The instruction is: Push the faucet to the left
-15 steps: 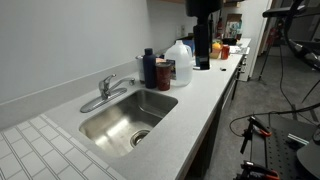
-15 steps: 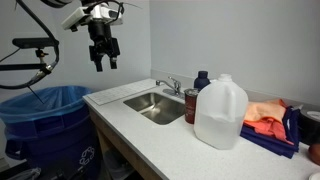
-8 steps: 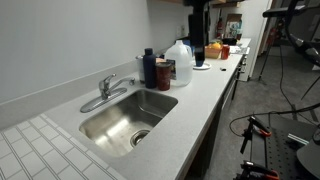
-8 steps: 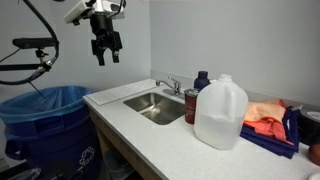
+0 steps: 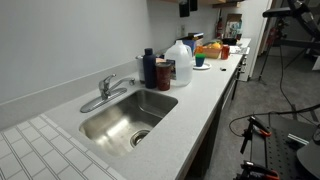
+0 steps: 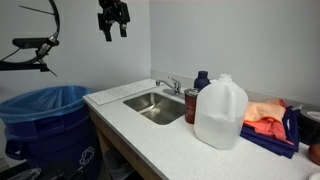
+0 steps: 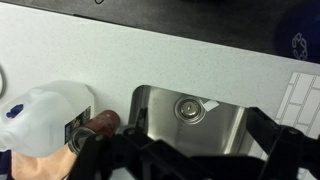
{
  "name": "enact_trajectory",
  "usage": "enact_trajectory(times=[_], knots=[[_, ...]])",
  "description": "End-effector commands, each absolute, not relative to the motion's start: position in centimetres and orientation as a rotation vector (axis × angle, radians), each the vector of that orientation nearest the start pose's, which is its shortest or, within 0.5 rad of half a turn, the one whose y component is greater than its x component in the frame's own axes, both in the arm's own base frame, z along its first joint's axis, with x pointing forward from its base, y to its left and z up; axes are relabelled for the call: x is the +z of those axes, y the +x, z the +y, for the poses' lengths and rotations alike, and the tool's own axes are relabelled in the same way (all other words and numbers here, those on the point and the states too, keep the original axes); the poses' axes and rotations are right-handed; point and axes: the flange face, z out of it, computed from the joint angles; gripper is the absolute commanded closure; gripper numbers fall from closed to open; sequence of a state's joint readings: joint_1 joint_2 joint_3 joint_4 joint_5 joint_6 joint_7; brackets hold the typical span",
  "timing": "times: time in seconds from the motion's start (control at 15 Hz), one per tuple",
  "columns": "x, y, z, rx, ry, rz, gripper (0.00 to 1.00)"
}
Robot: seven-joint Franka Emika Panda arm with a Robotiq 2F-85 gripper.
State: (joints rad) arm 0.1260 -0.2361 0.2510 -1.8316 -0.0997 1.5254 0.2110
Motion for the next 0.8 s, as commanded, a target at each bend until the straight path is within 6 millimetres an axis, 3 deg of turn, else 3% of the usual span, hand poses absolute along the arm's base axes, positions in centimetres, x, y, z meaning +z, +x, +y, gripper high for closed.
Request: enact_trajectory(times=[0.0,0.13,0.33,0.53,0.73], knots=[[61.6,44.2,17.7,0.056,-3.305,-0.260,0.00],[61.4,44.3,17.8,0.062,-3.304,-0.260,0.00],[59.8,47.1,15.4,0.047,-3.299,-0.164,0.00],[57.0,50.1,12.7,-0.021,-3.273,-0.092,0.00],[53.7,53.3,11.4,-0.093,-3.235,-0.033,0.00]])
